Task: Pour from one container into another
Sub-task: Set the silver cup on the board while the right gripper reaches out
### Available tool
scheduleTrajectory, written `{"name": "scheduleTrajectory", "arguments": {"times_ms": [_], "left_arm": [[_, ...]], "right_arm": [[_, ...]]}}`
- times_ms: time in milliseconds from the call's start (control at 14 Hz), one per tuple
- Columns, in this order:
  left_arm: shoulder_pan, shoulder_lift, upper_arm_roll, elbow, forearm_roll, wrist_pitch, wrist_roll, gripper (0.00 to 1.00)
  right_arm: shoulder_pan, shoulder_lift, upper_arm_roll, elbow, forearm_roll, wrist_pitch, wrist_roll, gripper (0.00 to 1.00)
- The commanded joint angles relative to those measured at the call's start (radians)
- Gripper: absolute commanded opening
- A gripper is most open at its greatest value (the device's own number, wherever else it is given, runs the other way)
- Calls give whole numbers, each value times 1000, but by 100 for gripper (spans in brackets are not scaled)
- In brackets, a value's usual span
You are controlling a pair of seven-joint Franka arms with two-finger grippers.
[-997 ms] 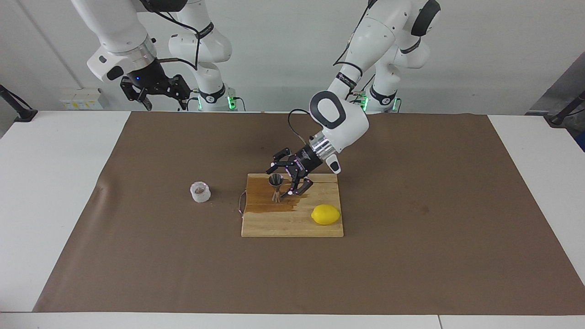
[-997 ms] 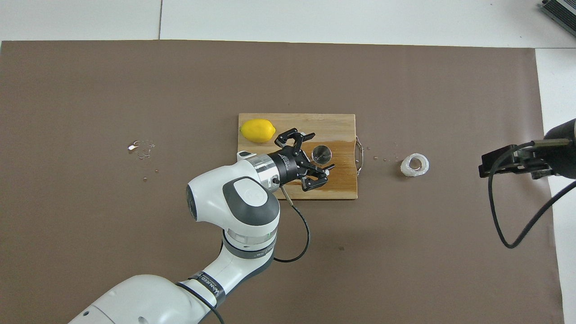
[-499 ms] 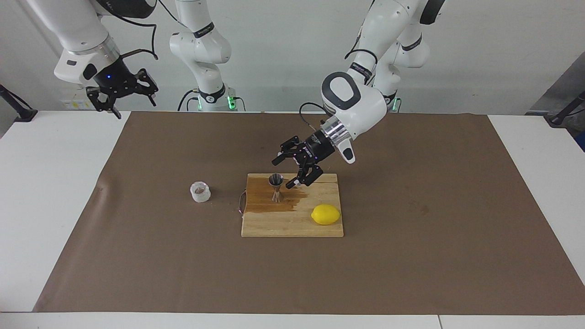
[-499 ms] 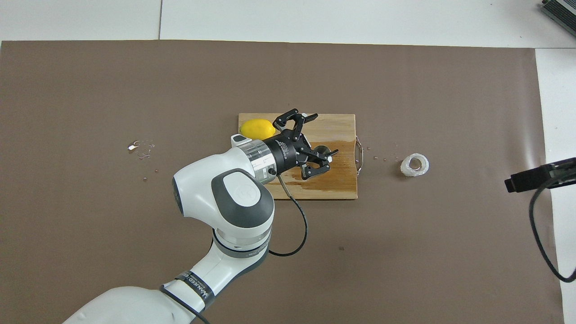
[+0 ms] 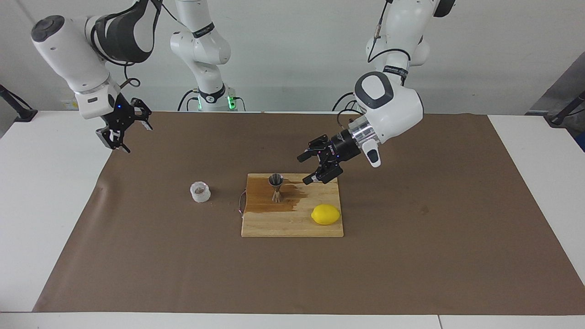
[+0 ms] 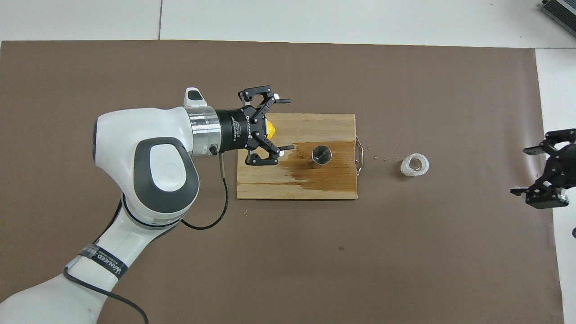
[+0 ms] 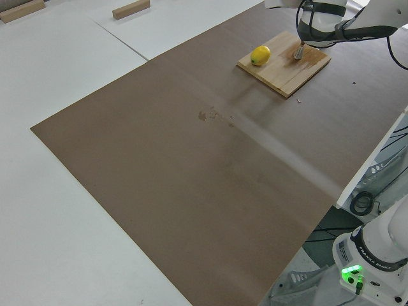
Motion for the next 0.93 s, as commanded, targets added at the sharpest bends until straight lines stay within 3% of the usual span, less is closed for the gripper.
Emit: {"name": "scheduleTrajectory", "arguments": {"times_ms": [0,142,285,570,855], "left_arm": [[46,-47,0,-10,291,-176,-7,100],[81,-47,-1,28,433,-304,-6,100],[89,-65,0,31,527,-349,-4,100],[72,-143,-12,31,849,-444,6,100],[77,-208,-1,28,951,-534,209,100]], "right_arm": [[-52,131,8,-15,179,74,-246,100],[-53,179,8,-40,278,148,-361,100],[-46,216,9,-60,378,156,-382,100],[2,279,9,-67,513,176,-458,100],[-3,418,14,-67,666,167,-646,100]]}}
